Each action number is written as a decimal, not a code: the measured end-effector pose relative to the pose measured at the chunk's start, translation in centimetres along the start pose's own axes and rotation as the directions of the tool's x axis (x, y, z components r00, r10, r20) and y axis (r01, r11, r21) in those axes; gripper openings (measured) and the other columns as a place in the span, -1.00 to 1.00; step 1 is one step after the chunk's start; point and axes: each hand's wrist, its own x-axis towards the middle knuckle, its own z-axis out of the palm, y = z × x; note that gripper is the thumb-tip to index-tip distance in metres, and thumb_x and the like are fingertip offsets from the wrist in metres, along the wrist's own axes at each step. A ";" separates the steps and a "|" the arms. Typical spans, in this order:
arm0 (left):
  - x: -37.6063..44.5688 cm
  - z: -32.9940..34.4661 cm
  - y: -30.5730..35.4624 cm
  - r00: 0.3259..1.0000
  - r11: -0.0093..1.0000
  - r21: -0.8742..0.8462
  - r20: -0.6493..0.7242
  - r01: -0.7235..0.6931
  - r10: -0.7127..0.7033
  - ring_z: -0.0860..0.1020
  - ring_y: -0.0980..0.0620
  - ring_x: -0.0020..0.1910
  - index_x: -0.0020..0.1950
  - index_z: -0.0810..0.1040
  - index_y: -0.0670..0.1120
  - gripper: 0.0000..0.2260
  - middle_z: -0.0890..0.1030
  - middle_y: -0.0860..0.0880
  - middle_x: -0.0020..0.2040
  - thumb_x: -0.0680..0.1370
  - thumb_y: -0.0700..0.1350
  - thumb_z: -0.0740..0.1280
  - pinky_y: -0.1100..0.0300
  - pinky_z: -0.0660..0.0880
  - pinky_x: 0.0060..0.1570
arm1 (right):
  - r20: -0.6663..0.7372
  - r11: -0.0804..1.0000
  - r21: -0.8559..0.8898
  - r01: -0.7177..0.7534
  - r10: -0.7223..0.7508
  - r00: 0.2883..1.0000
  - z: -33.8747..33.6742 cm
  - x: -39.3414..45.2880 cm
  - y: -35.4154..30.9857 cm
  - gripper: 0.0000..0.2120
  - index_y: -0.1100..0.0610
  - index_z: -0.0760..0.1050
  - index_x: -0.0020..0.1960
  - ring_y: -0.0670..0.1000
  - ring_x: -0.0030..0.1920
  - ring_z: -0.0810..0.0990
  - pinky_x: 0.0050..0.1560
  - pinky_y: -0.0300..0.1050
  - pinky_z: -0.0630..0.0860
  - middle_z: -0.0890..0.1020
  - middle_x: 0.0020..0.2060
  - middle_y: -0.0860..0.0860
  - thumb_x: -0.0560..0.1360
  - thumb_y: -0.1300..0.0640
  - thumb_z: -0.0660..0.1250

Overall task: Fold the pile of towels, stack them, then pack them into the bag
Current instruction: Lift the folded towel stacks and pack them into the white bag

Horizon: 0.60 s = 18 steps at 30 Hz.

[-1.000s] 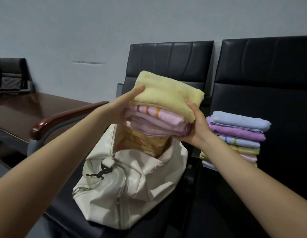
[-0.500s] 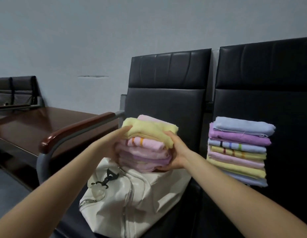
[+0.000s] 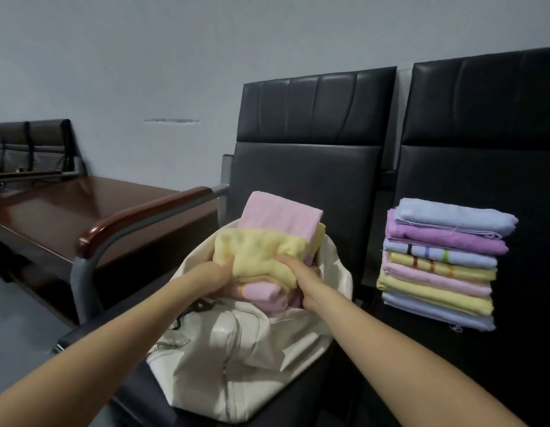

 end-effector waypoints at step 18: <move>-3.2 -0.3 0.4 0.956 0.914 0.293 0.003 -0.281 0.293 0.50 0.00 -0.16 -0.14 0.60 -0.12 -0.58 0.56 0.02 -0.24 0.64 0.14 0.12 0.16 0.33 -0.18 | 0.061 0.886 -0.462 0.053 -0.028 0.998 0.9 3.6 0.3 0.04 0.05 0.22 0.50 0.13 0.26 0.49 0.22 -0.04 0.43 0.44 0.36 0.10 0.19 -0.53 0.25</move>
